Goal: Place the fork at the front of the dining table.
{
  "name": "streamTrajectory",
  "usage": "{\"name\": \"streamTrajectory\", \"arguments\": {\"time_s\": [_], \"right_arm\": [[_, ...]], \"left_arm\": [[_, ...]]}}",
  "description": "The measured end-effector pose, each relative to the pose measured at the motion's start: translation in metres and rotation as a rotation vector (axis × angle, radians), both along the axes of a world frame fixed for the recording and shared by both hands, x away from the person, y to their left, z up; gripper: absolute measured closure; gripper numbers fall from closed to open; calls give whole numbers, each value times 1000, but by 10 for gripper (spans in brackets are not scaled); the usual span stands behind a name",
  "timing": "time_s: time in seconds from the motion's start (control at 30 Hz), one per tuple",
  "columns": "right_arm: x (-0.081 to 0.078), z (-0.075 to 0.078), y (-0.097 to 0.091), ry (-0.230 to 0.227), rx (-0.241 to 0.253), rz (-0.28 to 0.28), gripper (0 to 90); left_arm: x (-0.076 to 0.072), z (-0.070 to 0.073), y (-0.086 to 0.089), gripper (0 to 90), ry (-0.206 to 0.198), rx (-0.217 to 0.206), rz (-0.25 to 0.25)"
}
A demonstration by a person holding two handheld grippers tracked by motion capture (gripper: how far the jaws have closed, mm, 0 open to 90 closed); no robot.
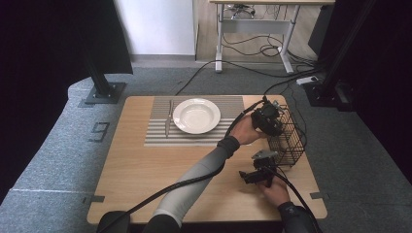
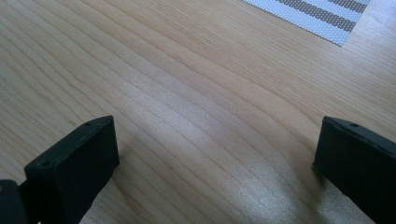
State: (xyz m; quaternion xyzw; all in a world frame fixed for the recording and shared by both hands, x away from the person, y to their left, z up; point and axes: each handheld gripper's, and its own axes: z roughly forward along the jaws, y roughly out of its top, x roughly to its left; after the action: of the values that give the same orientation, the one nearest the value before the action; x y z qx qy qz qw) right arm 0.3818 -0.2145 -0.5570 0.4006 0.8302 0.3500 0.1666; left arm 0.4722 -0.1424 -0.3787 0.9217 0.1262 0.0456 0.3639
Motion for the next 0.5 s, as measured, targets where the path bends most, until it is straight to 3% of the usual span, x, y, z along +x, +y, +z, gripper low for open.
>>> {"name": "streamTrajectory", "arguments": {"time_s": [0.2,0.3,0.5], "right_arm": [[0,0,0,0,0,1,0],[0,0,0,-2,1,1,0],[0,0,1,-2,1,4,0]], "left_arm": [[1,-3,-2,655,18,14,-14],[2,-4,-1,753,29,8,-15],[0,-1,0,777,23,-12,-14]]}}
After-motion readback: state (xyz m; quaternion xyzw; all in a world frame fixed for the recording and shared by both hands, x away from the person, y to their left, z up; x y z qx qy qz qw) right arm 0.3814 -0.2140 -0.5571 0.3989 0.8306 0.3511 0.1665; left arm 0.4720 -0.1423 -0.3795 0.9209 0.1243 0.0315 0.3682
